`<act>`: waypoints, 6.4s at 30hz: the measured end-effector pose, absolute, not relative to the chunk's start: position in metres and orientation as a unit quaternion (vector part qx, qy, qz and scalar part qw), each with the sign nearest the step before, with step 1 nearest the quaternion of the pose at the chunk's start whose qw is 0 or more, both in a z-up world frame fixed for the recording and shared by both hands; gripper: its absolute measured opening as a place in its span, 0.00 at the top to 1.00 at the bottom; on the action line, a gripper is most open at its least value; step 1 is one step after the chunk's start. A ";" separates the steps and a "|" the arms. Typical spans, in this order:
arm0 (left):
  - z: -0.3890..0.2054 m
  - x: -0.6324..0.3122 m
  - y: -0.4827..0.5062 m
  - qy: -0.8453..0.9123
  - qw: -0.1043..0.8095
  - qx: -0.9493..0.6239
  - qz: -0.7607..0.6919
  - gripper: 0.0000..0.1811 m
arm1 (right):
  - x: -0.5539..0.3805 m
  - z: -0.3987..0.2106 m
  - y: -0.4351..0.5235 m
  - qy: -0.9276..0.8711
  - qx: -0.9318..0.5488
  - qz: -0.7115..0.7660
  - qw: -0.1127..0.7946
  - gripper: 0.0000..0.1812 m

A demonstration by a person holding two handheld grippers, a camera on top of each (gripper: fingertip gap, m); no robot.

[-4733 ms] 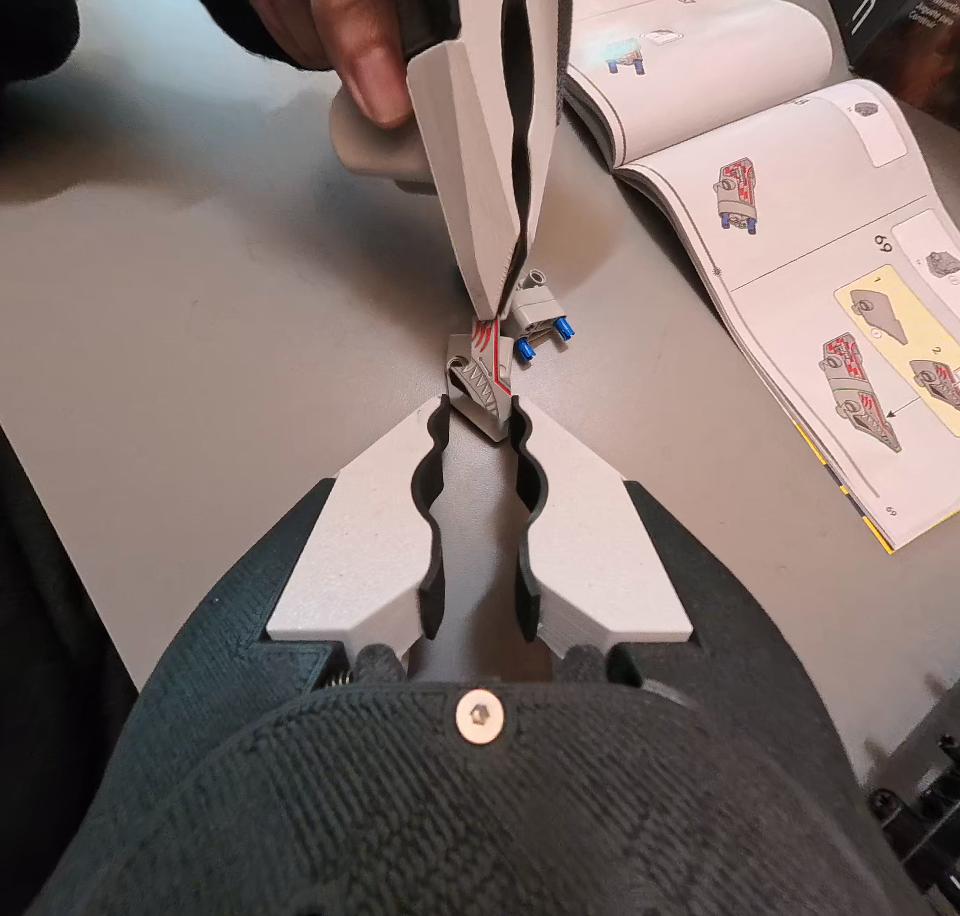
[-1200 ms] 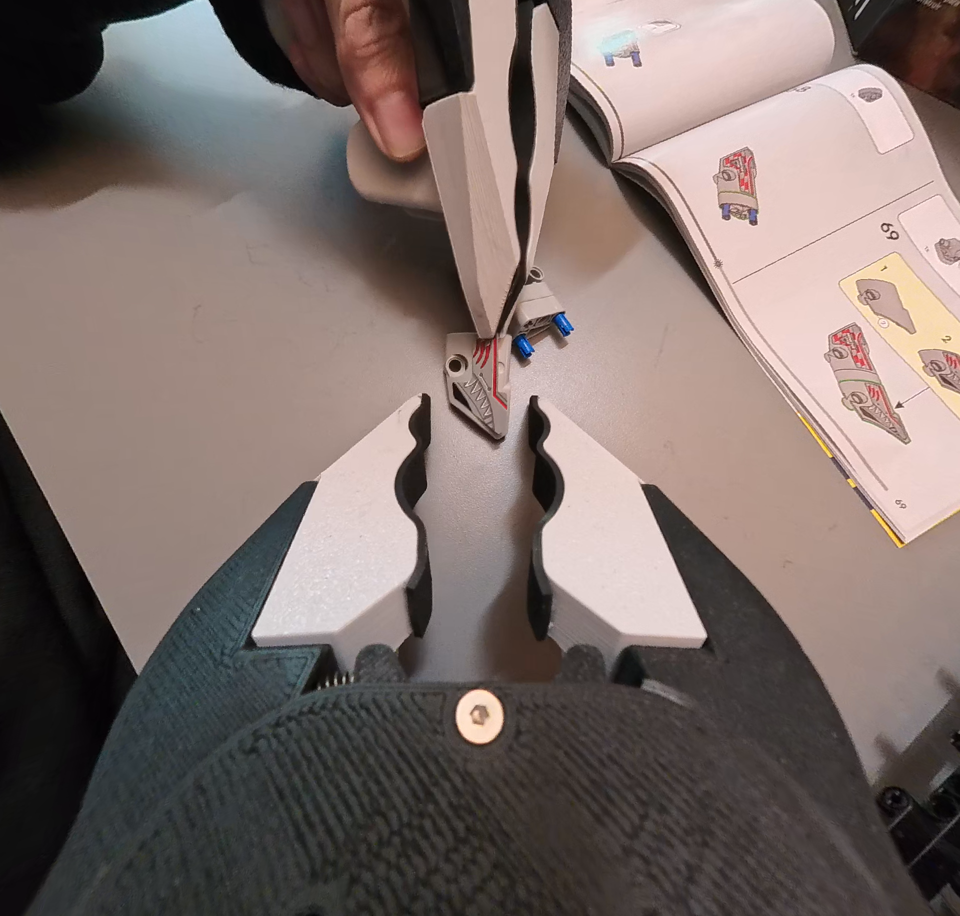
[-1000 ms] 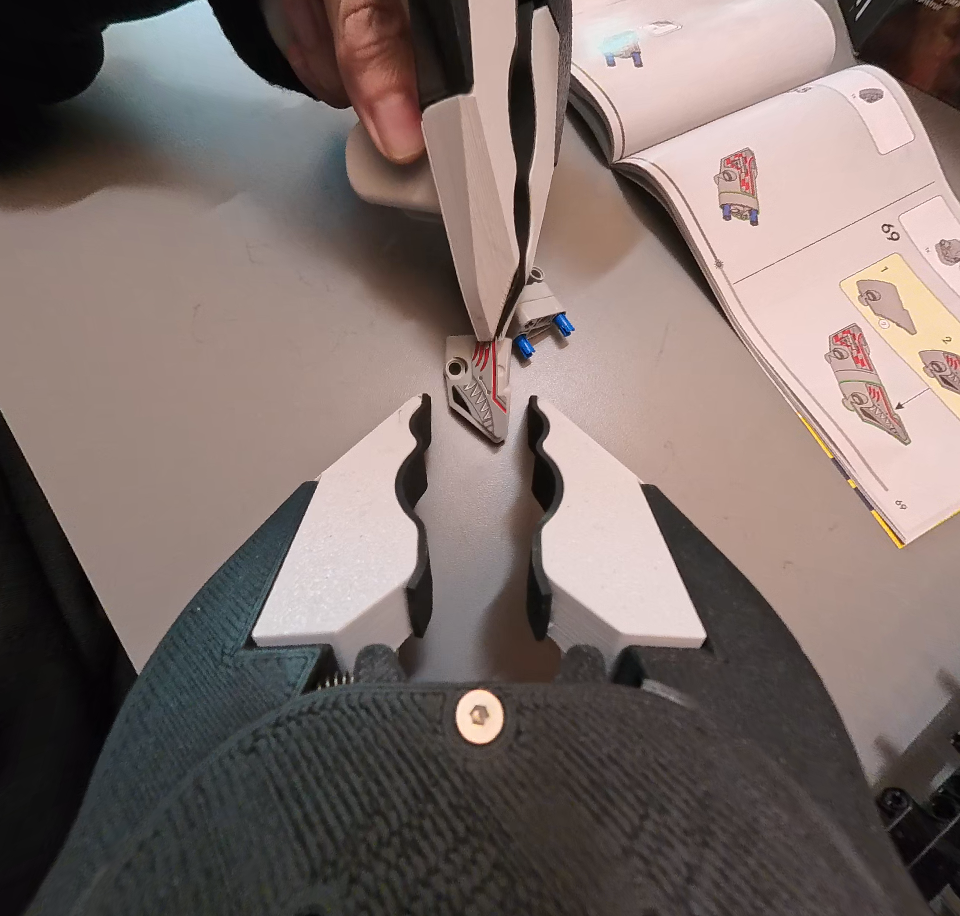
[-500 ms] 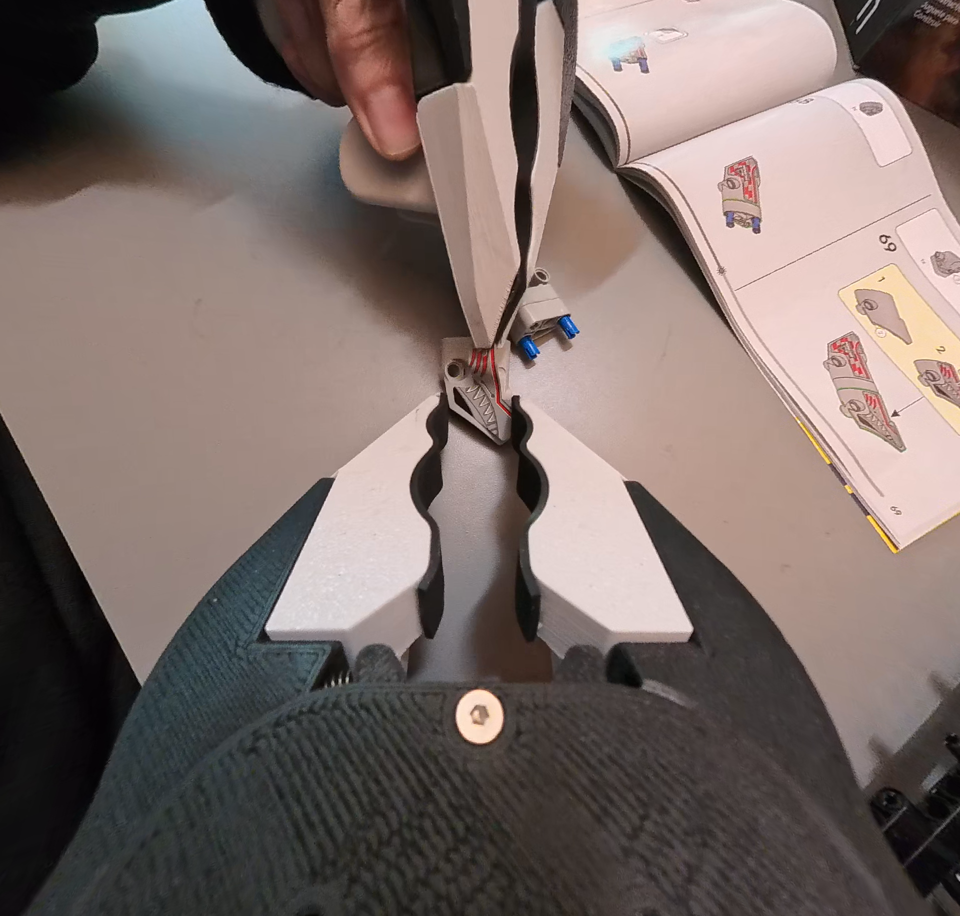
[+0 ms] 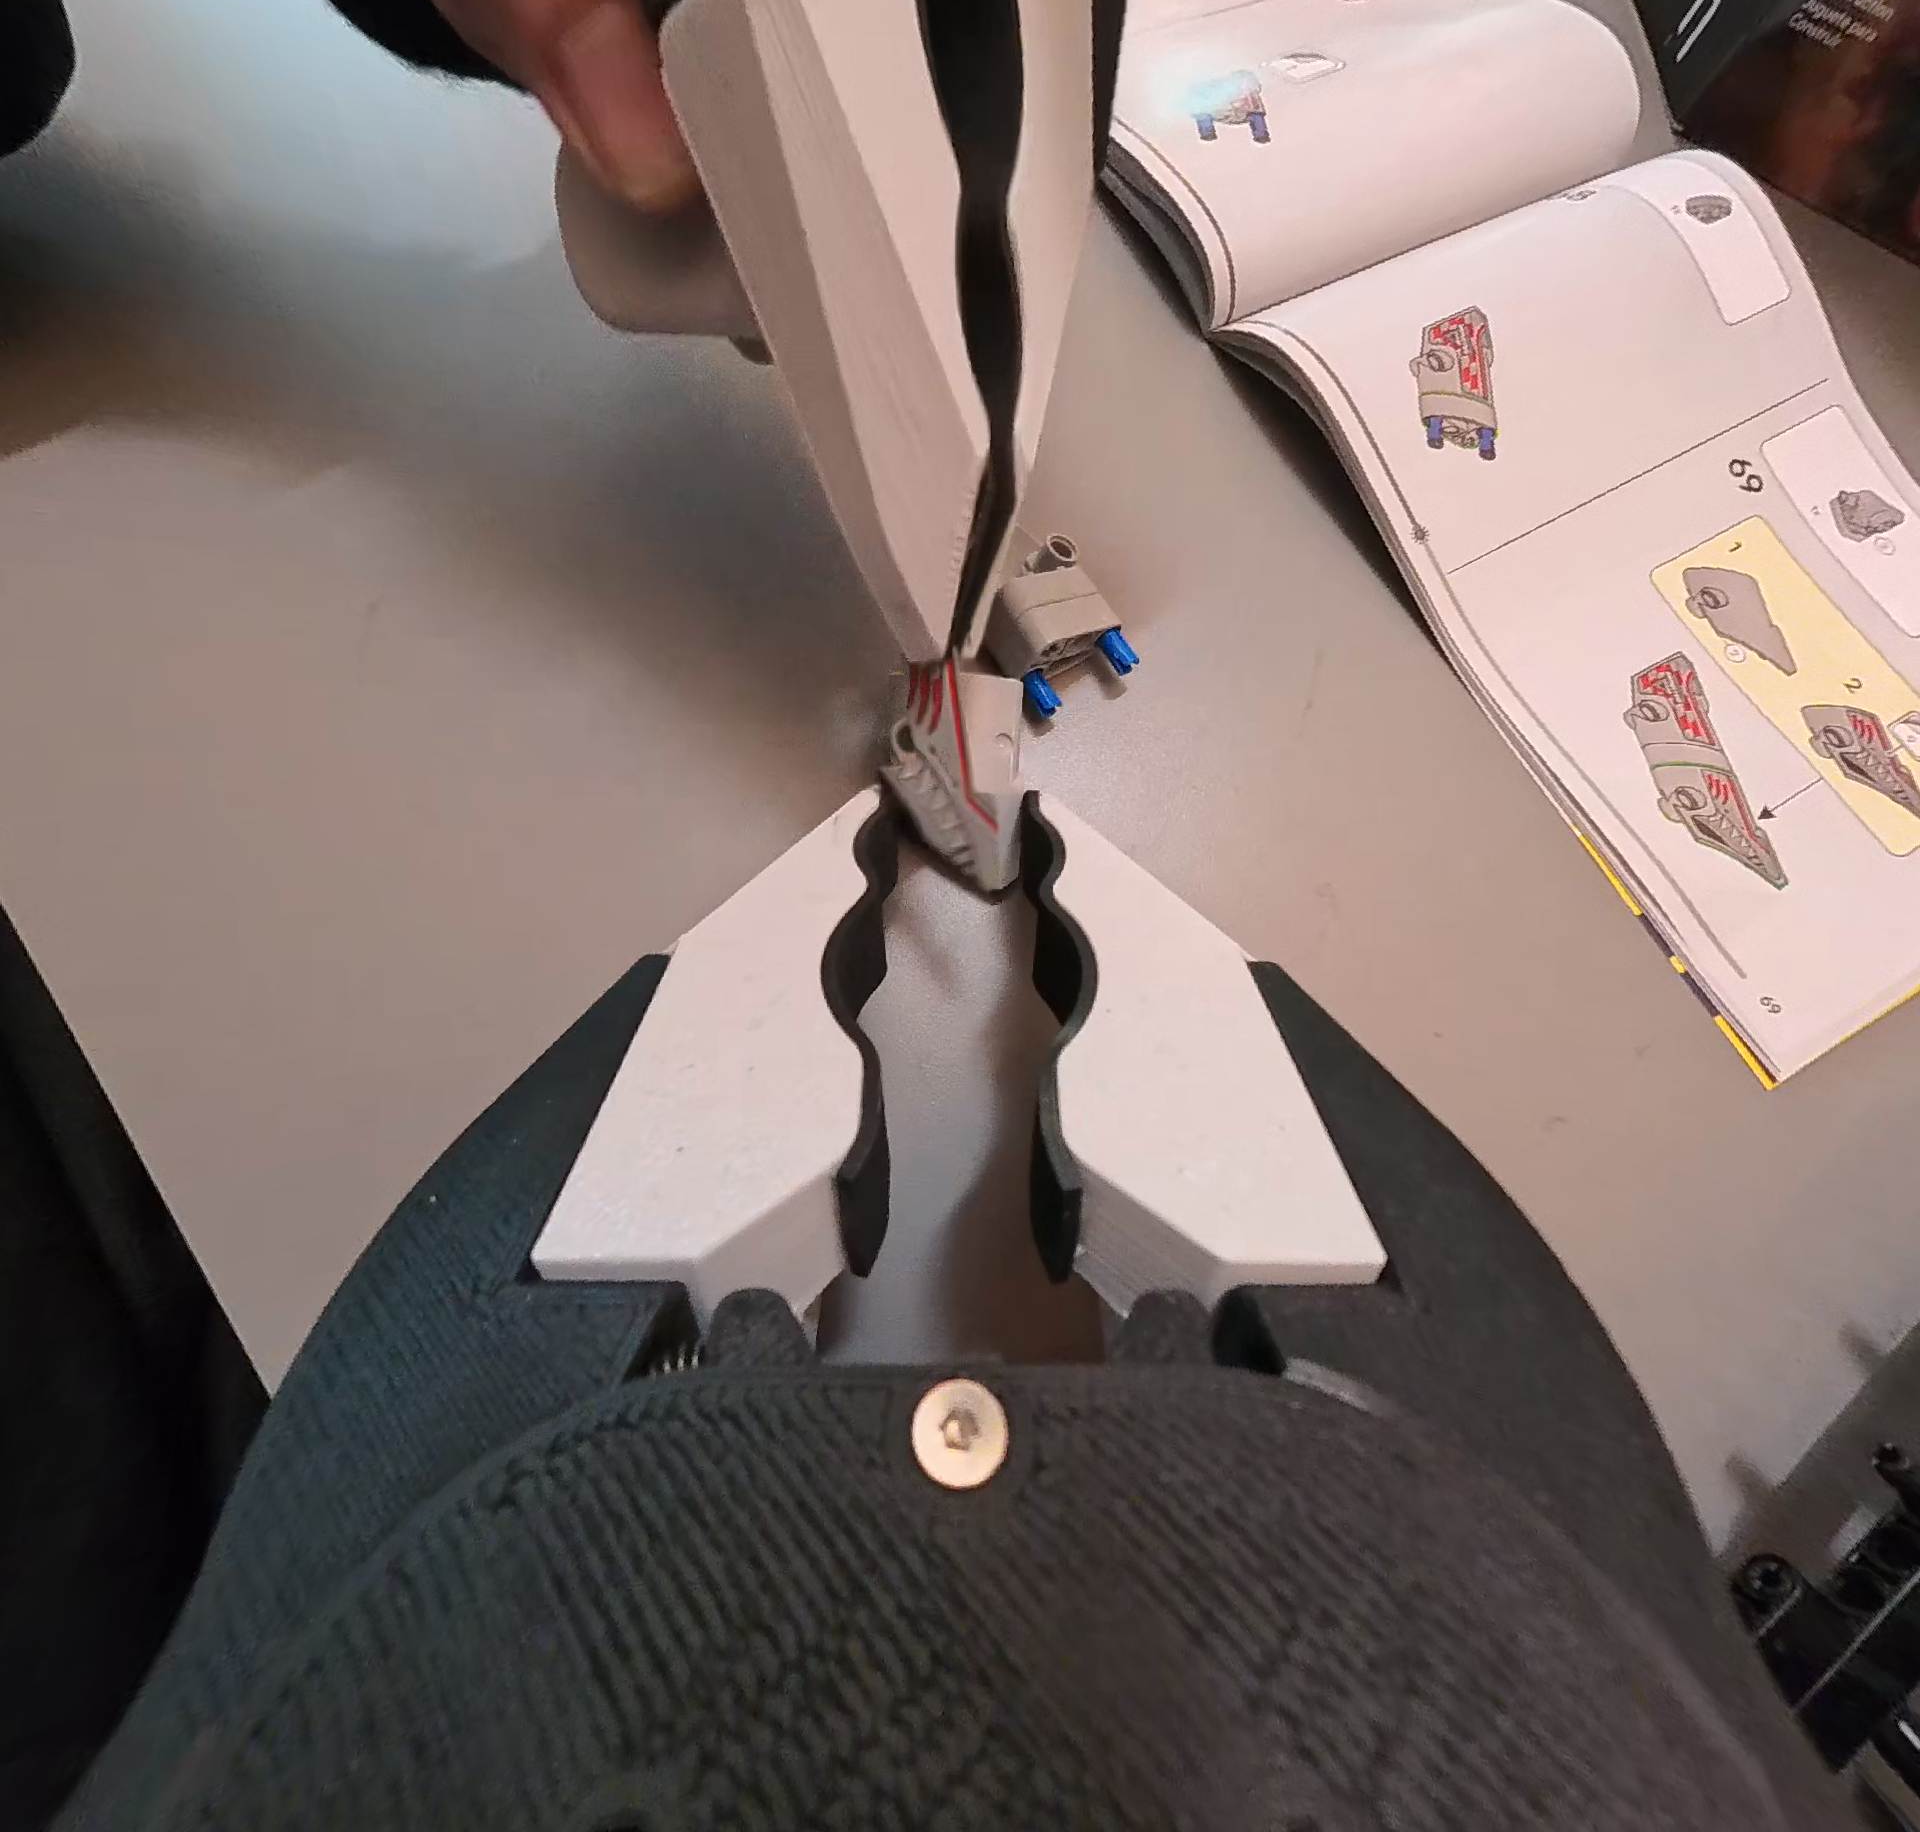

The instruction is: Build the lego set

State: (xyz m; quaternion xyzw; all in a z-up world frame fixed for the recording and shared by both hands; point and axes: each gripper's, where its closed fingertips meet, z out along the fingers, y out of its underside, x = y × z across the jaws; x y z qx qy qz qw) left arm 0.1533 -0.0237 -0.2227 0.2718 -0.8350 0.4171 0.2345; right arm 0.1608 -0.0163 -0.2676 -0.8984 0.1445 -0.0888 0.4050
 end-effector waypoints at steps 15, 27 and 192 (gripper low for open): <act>-0.239 0.161 -0.018 -0.780 0.316 0.309 0.443 1.00 | 0.160 -0.268 -0.016 0.148 -0.898 -0.079 0.406 0.88; -0.234 0.161 -0.015 -0.723 0.374 0.309 0.492 1.00 | 0.160 -0.268 -0.016 0.145 -0.899 -0.079 0.407 0.88; -0.238 0.159 -0.005 -0.734 0.337 0.312 0.500 1.00 | 0.158 -0.267 -0.005 0.120 -0.902 -0.083 0.407 0.88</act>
